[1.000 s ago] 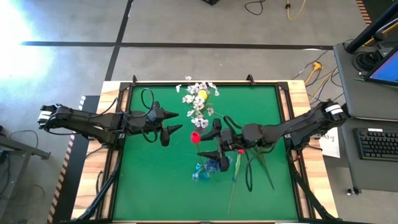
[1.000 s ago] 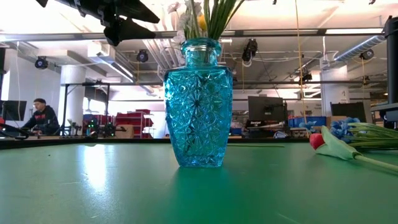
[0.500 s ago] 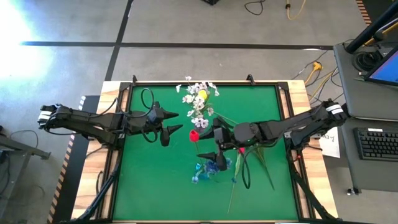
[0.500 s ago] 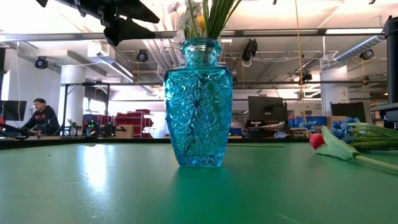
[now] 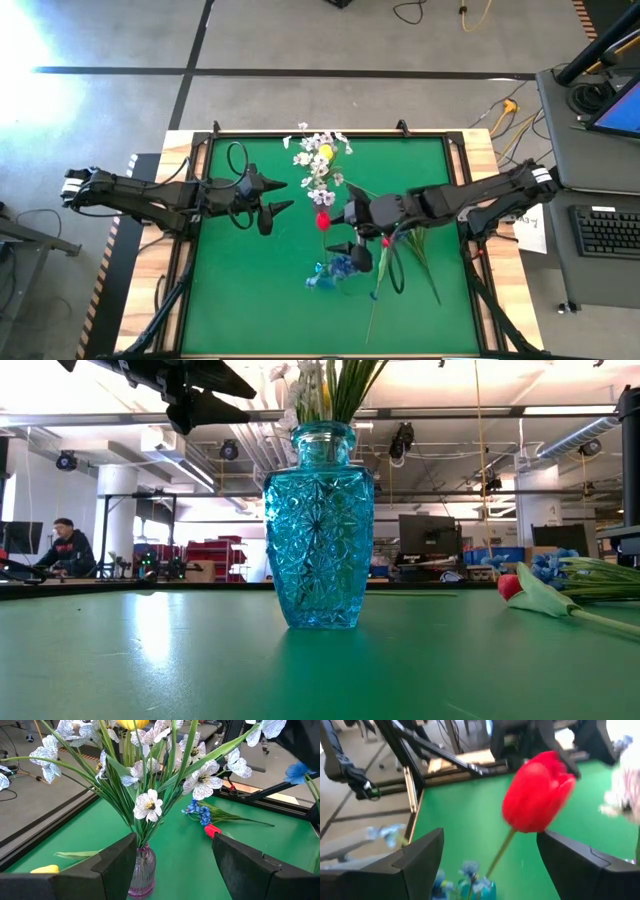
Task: Sort flowers into vase by color
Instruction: Put the top red flower into the blue vase, then put the yellow flower into the violet vase
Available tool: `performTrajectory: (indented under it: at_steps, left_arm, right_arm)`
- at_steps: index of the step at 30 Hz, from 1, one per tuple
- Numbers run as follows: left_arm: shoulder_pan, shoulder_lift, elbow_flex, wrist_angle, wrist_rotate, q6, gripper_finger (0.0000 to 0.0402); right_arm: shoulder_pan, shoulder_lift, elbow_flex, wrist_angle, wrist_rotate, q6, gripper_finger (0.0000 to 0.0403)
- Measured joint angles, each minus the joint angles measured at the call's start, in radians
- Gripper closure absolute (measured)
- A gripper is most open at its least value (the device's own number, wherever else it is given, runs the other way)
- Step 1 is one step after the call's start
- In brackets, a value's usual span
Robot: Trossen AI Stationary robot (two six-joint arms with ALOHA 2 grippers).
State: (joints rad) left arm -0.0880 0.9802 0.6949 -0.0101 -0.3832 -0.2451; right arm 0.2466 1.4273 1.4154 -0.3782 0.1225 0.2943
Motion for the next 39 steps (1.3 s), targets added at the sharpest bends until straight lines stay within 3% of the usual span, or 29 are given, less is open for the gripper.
performTrajectory:
  at_steps: [11, 19, 24, 31, 39]
  left_arm:
    - [0.000, 0.000, 0.000, 0.000, 0.000, 0.008, 0.0154]
    - [0.000, 0.000, 0.000, 0.000, 0.000, 0.008, 0.0154]
    - [0.000, 0.000, 0.000, -0.003, 0.000, 0.008, 0.0154]
    - [0.000, 0.000, 0.000, -0.015, 0.000, 0.008, 0.0154]
    - [0.000, 0.000, 0.000, -0.015, 0.000, 0.008, 0.0154]
  right_arm:
    - [0.000, 0.000, 0.074, -0.097, -0.155, 0.074, 0.0092]
    - [0.000, 0.000, 0.151, -0.221, -0.156, 0.091, 0.0101]
    - [-0.002, 0.001, 0.232, -0.404, -0.116, 0.114, 0.0100]
    - [-0.003, -0.008, 0.288, -0.735, 0.071, 0.117, 0.0109]
    - [-0.006, -0.098, 0.189, -0.750, 0.129, 0.114, 0.0126]
